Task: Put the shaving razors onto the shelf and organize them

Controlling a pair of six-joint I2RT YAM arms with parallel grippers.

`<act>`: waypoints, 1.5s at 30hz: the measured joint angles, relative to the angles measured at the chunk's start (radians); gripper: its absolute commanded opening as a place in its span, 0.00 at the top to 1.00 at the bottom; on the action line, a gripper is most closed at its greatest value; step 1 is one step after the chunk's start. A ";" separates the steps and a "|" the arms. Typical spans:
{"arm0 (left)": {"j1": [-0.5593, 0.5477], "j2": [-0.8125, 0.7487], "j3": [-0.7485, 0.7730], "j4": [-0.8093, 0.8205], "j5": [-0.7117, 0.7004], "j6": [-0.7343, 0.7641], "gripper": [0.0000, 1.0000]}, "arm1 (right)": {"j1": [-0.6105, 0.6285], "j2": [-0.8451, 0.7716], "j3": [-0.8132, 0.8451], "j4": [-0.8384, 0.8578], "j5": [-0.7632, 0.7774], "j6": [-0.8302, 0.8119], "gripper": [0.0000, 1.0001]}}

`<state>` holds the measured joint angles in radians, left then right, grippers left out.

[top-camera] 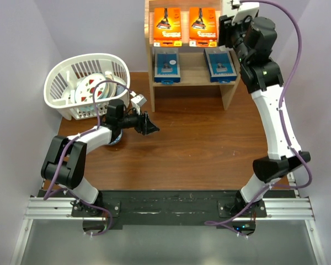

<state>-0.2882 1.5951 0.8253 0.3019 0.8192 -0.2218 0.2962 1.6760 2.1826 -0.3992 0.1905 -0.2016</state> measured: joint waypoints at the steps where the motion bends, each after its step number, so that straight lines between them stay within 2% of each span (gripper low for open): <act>1: 0.000 0.000 -0.002 0.003 0.000 0.000 0.35 | -0.016 0.017 0.013 0.002 0.000 0.004 0.48; 9: 0.000 0.000 -0.032 0.024 0.000 -0.003 0.35 | -0.135 0.107 0.078 -0.004 -0.018 0.062 0.48; 15: 0.000 0.000 -0.034 0.027 0.000 -0.003 0.35 | -0.140 0.130 0.111 -0.005 -0.058 0.105 0.47; 19: 0.000 0.000 -0.034 0.031 0.000 -0.003 0.35 | -0.140 0.171 0.156 -0.003 -0.079 0.137 0.42; 25: 0.000 0.000 -0.034 0.033 0.000 -0.003 0.35 | -0.140 0.238 0.206 0.010 -0.082 0.163 0.40; 29: 0.000 0.000 -0.034 0.033 0.000 -0.003 0.35 | -0.142 0.269 0.214 0.017 -0.081 0.175 0.30; 33: 0.000 0.000 -0.034 0.033 0.000 -0.003 0.35 | -0.142 0.272 0.216 0.013 -0.081 0.198 0.25; 45: 0.000 0.000 -0.034 0.035 0.000 -0.004 0.35 | -0.142 0.269 0.220 0.010 -0.067 0.228 0.24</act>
<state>-0.2882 1.5951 0.7918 0.3370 0.8196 -0.2260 0.1543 1.9450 2.4027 -0.3893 0.1234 0.0261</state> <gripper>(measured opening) 0.656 0.756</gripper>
